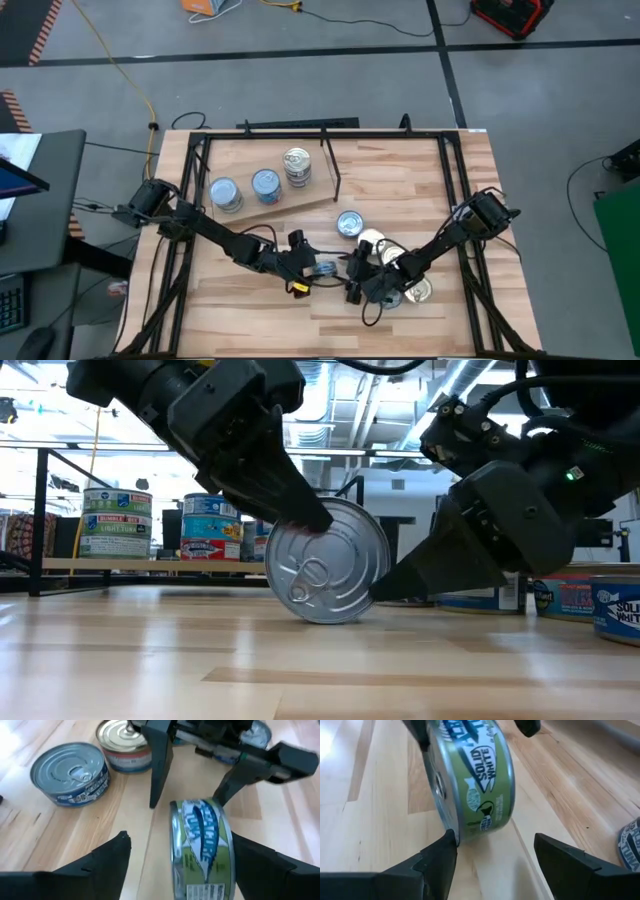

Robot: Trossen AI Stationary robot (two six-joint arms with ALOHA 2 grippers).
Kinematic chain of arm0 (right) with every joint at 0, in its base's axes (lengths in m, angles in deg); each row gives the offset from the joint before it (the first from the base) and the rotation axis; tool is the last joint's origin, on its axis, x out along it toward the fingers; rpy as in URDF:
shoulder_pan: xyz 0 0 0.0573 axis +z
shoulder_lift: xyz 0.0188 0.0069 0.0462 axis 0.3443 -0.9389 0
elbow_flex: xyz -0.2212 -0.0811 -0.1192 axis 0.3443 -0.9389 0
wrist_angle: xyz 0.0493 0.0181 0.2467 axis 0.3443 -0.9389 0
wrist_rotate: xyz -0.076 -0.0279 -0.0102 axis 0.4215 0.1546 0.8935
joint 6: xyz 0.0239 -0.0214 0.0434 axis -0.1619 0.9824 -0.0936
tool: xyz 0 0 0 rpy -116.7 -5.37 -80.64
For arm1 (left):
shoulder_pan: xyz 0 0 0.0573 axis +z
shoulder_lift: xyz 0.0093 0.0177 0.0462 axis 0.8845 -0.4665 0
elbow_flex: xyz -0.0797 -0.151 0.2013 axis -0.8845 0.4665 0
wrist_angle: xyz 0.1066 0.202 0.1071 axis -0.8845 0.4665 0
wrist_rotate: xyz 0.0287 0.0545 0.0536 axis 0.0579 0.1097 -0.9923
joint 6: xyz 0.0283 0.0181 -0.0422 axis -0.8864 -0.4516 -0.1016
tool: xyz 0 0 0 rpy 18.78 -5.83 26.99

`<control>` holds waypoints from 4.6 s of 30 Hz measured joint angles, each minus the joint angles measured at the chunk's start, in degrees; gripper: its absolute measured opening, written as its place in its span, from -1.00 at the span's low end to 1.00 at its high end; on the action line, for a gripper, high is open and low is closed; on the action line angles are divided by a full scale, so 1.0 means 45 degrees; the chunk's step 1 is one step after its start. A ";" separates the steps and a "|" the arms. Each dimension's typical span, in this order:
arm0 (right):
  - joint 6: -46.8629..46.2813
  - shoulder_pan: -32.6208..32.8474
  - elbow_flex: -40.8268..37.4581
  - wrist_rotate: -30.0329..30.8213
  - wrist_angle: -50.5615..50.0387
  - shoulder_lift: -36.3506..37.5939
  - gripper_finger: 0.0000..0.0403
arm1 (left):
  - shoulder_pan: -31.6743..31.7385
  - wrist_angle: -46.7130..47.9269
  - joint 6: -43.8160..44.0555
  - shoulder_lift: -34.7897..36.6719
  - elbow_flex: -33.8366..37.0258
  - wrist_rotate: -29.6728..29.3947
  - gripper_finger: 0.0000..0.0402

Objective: Stack canned seafood by type on shelf
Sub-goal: Stack the green tuna can on top of the blue tuna can on the shelf, then stack the blue tuna can on top of the green tuna can on the shelf

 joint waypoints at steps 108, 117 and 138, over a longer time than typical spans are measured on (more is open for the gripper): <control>-0.0797 0.0764 0.0017 0.0269 -0.2544 0.1889 0.45 | 1.2092 0.9925 -0.5517 1.0128 -0.0323 0.8998 0.24; -0.0783 0.0744 -0.0447 0.0376 -0.1679 0.1885 0.45 | 0.5436 0.7126 -0.3420 1.2536 0.2799 0.3121 0.24; -0.1217 0.0471 -0.0447 0.0396 -0.1345 0.1885 0.45 | -0.3226 0.1039 -0.2468 0.6489 0.4299 -0.1824 0.24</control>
